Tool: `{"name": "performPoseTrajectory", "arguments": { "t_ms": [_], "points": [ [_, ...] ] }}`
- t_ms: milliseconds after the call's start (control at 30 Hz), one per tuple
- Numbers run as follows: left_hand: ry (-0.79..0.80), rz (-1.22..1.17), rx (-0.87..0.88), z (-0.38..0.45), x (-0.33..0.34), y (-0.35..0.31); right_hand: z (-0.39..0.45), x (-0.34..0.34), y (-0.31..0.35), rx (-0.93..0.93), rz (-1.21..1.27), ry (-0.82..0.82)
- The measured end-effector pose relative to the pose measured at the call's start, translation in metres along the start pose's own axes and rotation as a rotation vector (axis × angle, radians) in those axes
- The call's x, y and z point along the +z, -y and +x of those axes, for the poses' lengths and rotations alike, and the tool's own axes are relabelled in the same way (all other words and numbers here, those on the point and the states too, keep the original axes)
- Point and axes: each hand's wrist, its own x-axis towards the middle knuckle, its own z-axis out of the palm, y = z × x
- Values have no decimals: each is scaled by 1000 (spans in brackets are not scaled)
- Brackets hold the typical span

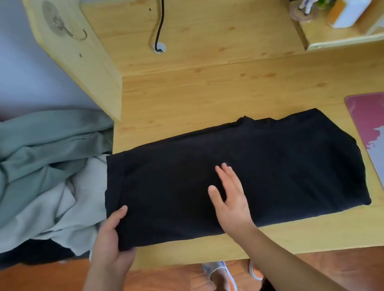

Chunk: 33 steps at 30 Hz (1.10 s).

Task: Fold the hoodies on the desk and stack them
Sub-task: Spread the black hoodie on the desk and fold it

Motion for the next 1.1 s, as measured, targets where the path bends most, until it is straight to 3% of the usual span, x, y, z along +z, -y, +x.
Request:
{"name": "performPoseTrajectory", "arguments": {
  "t_ms": [100,233,367,500,567,633,700,767,833,867,933,1000,1100],
  "points": [
    [33,-45,30,-16,6,-9,7,3,10,58,25,63],
    [245,-14,65,-49,56,-16,18,-38,23,312,430,175],
    [460,372,317,-91,142,13,19,-126,38,340,791,276],
    [550,794,523,-100,240,101,18,-213,38,315,972,202],
    [629,992,413,-91,277,152,24,-245,22,350,944,145],
    [758,1323,286,-79,292,191,35,-261,-5,414,763,122],
    [846,1537,487,-78,277,211,49,-268,-31,499,581,92],
    [702,1570,855,-91,239,213,58,-266,-49,504,472,103],
    [369,1560,1042,-88,191,212,62,-263,-54,485,352,78],
    [169,1546,1004,-80,167,210,63,-261,-56,474,287,51],
    [-83,1434,726,-71,141,201,64,-258,-56,470,199,10],
    [-82,1173,532,-69,144,195,59,-260,-44,428,169,11],
    [-51,1097,621,-69,166,191,50,-277,-21,266,172,-56]
  ]
}}
